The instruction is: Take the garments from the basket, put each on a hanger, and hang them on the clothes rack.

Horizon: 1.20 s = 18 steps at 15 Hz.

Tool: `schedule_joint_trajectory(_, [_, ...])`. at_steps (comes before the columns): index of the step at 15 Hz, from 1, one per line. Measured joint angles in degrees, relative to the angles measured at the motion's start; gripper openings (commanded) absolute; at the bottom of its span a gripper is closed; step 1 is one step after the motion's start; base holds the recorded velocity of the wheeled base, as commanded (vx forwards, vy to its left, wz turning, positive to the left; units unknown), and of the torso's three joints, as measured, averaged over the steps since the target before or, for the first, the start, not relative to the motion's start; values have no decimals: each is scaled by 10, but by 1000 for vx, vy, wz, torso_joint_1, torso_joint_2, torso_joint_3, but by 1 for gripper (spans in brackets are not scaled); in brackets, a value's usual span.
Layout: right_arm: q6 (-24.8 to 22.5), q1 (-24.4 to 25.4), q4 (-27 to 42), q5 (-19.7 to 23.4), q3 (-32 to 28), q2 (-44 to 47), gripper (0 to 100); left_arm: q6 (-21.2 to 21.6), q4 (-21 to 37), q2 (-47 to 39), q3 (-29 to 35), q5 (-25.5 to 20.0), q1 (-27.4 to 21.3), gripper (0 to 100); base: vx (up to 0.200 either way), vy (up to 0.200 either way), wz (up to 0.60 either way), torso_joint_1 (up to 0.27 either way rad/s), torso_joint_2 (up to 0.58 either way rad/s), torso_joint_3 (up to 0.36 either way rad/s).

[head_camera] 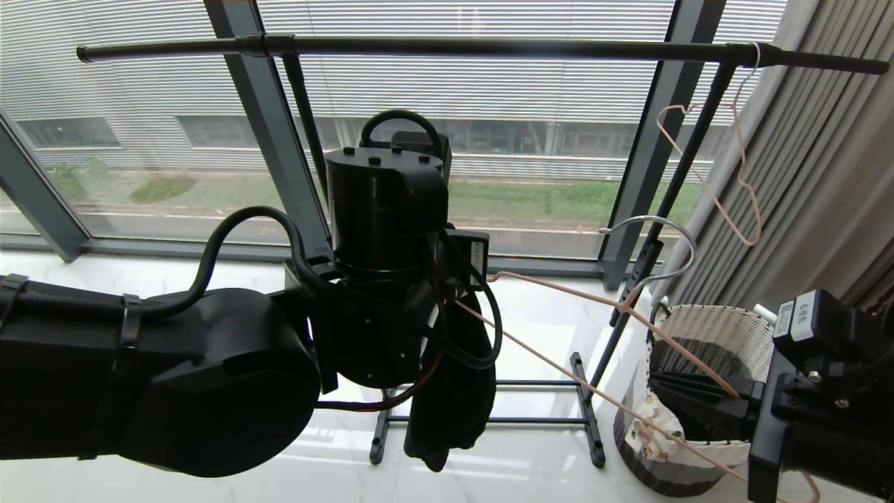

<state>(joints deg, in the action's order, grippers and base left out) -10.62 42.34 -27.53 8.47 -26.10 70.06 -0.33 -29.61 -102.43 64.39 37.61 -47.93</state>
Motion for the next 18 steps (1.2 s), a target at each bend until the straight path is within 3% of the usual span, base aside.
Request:
schedule_joint_trajectory(7, [19, -55, -26, -2, -8, 12, 0, 1, 0, 0, 0, 25, -3, 0, 0, 0, 0, 0, 0, 0])
schedule_joint_trajectory(18, [20, -37, -56, -2, -78, 92, 0, -15, 2, 0, 8, 25, -84, 0, 0, 0, 0, 0, 0, 0])
